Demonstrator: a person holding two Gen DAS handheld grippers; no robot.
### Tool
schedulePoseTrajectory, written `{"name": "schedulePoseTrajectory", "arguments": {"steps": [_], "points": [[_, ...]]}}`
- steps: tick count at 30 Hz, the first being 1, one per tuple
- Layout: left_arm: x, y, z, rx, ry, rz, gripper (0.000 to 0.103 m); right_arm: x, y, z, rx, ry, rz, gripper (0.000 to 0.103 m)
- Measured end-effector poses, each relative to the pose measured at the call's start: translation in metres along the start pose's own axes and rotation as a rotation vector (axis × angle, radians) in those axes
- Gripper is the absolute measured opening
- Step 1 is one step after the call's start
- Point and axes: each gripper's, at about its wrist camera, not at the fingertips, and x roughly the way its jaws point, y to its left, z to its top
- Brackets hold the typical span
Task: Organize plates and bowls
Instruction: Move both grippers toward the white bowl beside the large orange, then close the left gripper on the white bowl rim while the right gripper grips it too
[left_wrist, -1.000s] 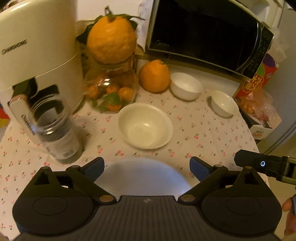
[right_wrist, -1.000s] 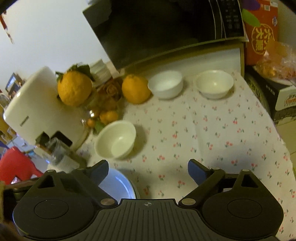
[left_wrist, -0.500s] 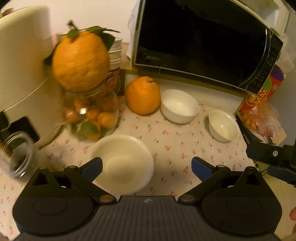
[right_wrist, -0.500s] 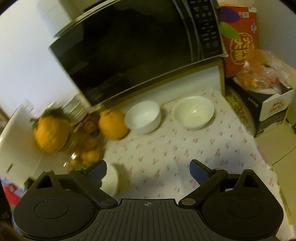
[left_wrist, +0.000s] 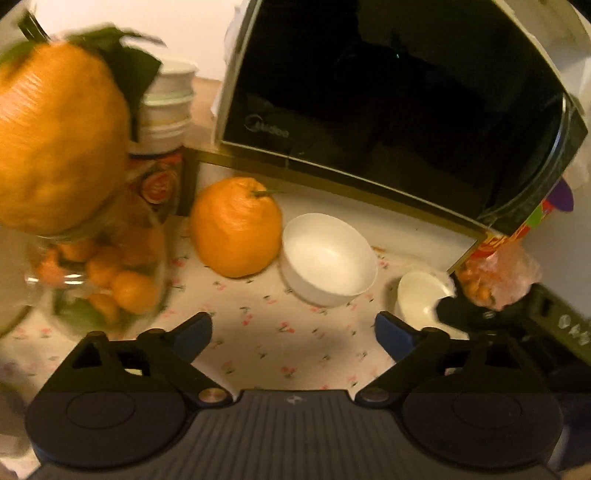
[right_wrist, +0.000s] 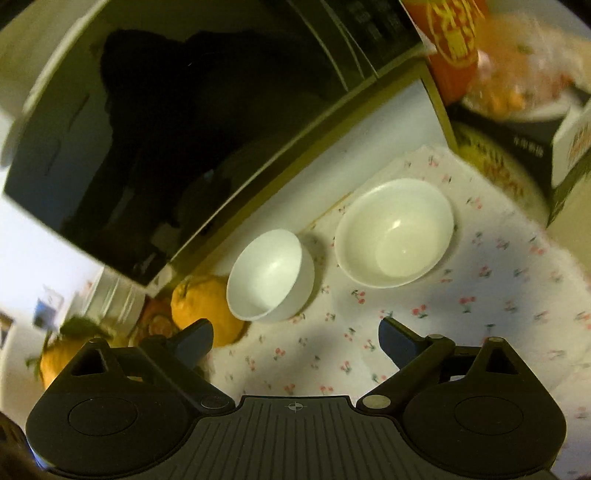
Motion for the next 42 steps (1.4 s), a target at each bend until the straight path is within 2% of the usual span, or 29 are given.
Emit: {"name": "schedulePoseTrajectory", "arguments": {"steps": [4, 9, 15, 18, 20, 25, 29, 37, 38, 42], "points": [[0.021, -0.001, 0.002, -0.056, -0.03, 0.005, 0.074, 0.031, -0.022, -0.004, 0.113, 0.016, 0.086, 0.097], [0.043, -0.005, 0.0, -0.096, -0.056, -0.009, 0.057, 0.054, -0.029, -0.008, 0.134, -0.024, 0.112, 0.093], [0.061, -0.014, 0.001, -0.073, -0.098, 0.004, 0.046, 0.074, -0.037, -0.003, 0.218, -0.074, 0.149, 0.078], [0.068, -0.016, 0.002, -0.065, -0.109, 0.013, 0.04, 0.083, -0.039, -0.002, 0.254, -0.08, 0.161, 0.067], [0.071, -0.017, 0.002, -0.063, -0.108, 0.016, 0.033, 0.09, -0.04, -0.003, 0.271, -0.084, 0.16, 0.059], [0.077, -0.016, 0.004, -0.061, -0.117, 0.035, 0.029, 0.102, -0.04, -0.006, 0.272, -0.086, 0.135, 0.048], [0.079, -0.015, 0.005, -0.055, -0.116, 0.054, 0.019, 0.109, -0.041, -0.01, 0.282, -0.082, 0.139, 0.038], [0.087, -0.009, 0.009, -0.115, -0.074, 0.046, 0.018, 0.117, -0.044, -0.01, 0.322, -0.082, 0.162, 0.034], [0.088, -0.009, 0.009, -0.116, -0.073, 0.047, 0.018, 0.116, -0.044, -0.013, 0.323, -0.082, 0.167, 0.029], [0.087, -0.008, 0.01, -0.092, -0.088, 0.055, 0.016, 0.113, -0.04, -0.012, 0.294, -0.083, 0.166, 0.027]]}}
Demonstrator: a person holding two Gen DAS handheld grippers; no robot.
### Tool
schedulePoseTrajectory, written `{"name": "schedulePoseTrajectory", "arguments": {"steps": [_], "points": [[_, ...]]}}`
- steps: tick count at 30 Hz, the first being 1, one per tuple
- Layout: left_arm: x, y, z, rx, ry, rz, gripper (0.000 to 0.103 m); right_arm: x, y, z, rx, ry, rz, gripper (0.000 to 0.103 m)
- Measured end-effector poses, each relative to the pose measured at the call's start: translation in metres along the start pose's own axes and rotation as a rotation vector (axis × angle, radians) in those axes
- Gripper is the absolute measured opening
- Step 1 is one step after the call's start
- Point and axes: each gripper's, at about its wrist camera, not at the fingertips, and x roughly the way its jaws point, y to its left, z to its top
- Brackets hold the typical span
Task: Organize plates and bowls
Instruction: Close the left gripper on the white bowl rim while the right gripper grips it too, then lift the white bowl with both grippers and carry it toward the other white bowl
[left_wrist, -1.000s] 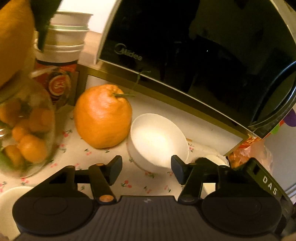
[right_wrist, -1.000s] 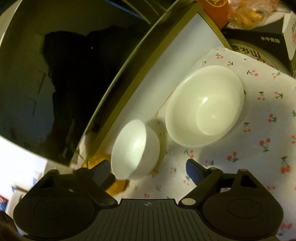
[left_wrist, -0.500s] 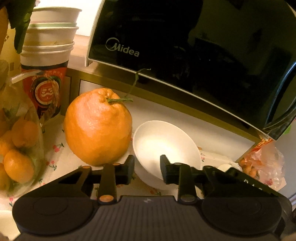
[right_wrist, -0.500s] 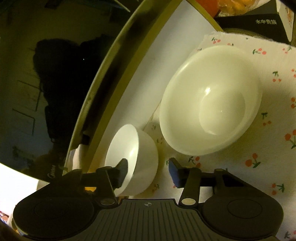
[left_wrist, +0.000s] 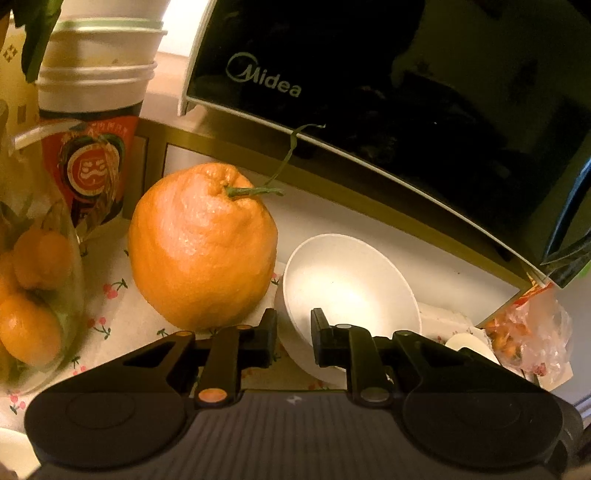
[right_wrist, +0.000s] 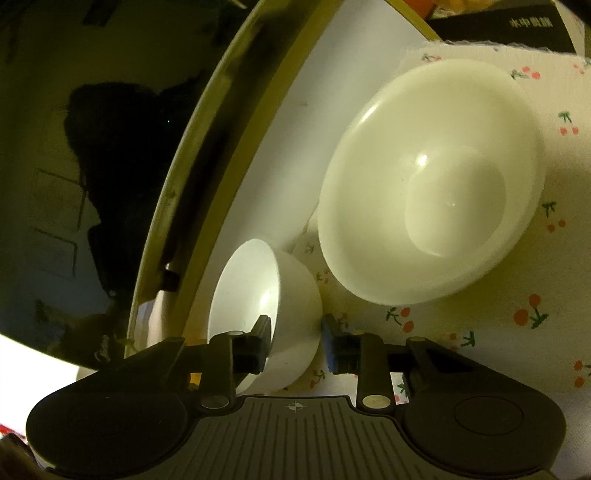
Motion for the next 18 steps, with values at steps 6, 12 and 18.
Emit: {"name": "schedulePoseTrajectory", "arguments": {"steps": [6, 12, 18], "points": [[-0.006, -0.004, 0.001, 0.01, -0.01, 0.004, 0.015, -0.005, 0.004, 0.003, -0.015, 0.01, -0.009, 0.026], [-0.022, -0.007, -0.001, 0.017, 0.008, 0.011, 0.013, -0.02, 0.008, 0.002, -0.013, 0.02, -0.009, 0.026], [-0.049, -0.009, -0.004, 0.009, 0.026, -0.001, 0.013, -0.049, 0.018, -0.001, -0.04, 0.028, -0.021, 0.026]]}}
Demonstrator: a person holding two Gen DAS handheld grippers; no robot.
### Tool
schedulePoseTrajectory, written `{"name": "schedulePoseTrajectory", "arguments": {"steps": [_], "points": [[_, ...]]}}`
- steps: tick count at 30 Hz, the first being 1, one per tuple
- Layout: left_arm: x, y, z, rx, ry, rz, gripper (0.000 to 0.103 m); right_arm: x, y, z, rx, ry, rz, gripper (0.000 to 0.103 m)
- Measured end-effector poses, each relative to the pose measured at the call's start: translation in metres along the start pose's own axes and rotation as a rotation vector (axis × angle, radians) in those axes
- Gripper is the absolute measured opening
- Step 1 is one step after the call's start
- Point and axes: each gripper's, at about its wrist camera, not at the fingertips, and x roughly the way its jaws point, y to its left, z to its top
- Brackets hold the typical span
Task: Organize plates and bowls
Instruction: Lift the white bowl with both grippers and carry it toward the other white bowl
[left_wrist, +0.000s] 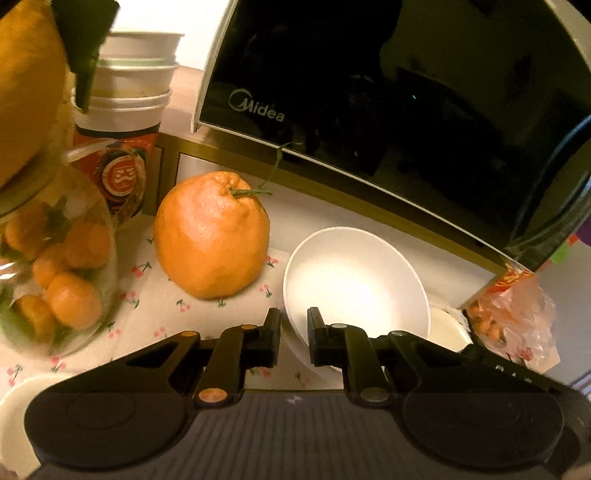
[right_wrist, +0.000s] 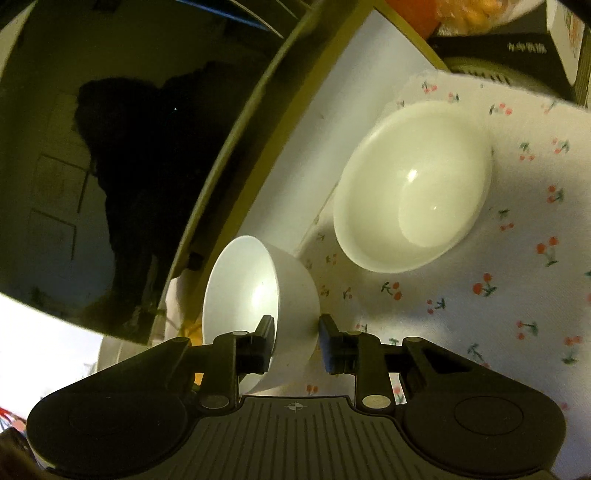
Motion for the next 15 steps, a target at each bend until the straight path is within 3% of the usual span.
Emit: {"name": "schedulePoseTrajectory", "arguments": {"steps": [5, 15], "points": [[-0.027, -0.005, -0.009, -0.009, 0.012, -0.019, 0.013, -0.033, 0.023, -0.006, -0.079, -0.012, -0.04, 0.026], [-0.077, -0.011, -0.034, -0.017, 0.038, -0.052, 0.013, -0.103, 0.031, -0.025, -0.134, -0.003, -0.066, 0.026]]}}
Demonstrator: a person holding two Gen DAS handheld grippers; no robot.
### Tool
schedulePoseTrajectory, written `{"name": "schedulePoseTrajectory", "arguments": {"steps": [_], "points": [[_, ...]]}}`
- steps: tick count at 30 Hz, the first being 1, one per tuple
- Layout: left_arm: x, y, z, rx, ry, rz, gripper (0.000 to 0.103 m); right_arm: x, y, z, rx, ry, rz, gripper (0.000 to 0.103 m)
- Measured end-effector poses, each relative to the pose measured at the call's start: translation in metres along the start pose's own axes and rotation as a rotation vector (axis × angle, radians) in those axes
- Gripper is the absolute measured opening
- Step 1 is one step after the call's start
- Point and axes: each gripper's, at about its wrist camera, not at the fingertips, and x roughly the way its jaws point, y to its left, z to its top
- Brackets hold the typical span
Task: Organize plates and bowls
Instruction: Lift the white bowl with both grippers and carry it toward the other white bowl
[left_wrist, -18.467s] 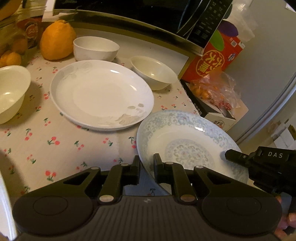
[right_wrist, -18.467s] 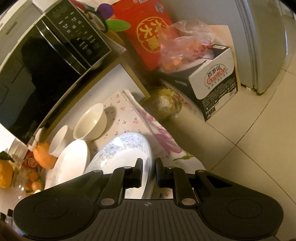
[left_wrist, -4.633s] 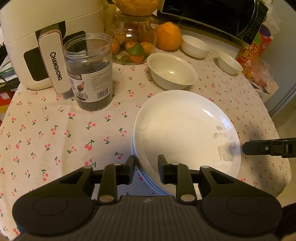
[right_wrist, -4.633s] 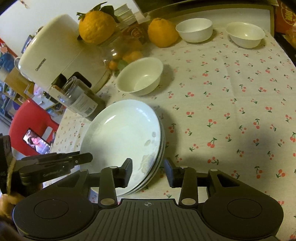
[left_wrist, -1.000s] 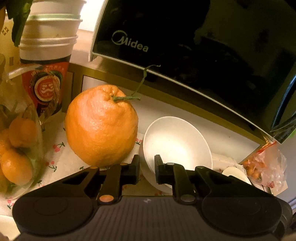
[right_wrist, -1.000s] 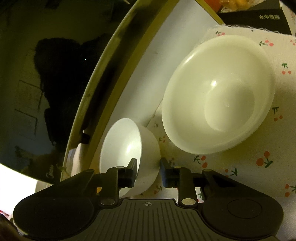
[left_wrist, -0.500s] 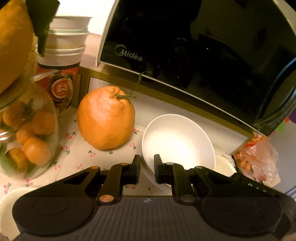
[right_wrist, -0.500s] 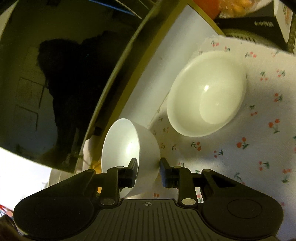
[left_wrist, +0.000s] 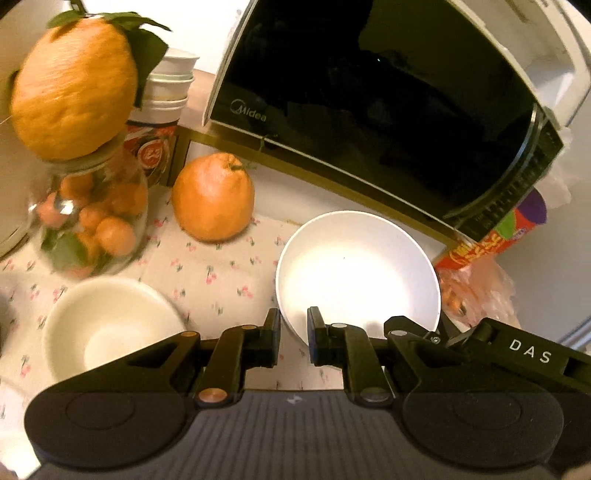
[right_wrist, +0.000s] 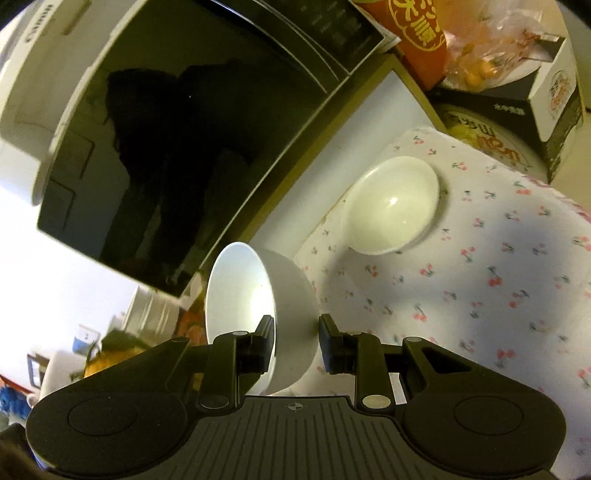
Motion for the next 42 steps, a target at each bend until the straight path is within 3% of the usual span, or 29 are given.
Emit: {"name": "schedulePoseTrajectory", "arguments": {"steps": [9, 21, 33, 42], "points": [[-0.034, 0.004, -0.031, -0.002, 0.063, -0.011, 0.013, -0.044, -0.01, -0.024, 0.0, 0.061, -0.054, 0.026], [-0.048, 0.013, -0.078, 0.028, 0.165, -0.023, 0.014, -0.072, -0.038, -0.06, 0.042, 0.127, -0.147, 0.026], [-0.042, 0.023, -0.1, 0.051, 0.255, -0.017, 0.014, -0.068, -0.073, -0.081, 0.133, 0.188, -0.191, 0.026], [-0.038, 0.023, -0.105, 0.084, 0.271, -0.006, 0.016, -0.052, -0.082, -0.089, 0.164, 0.234, -0.254, 0.028]]}}
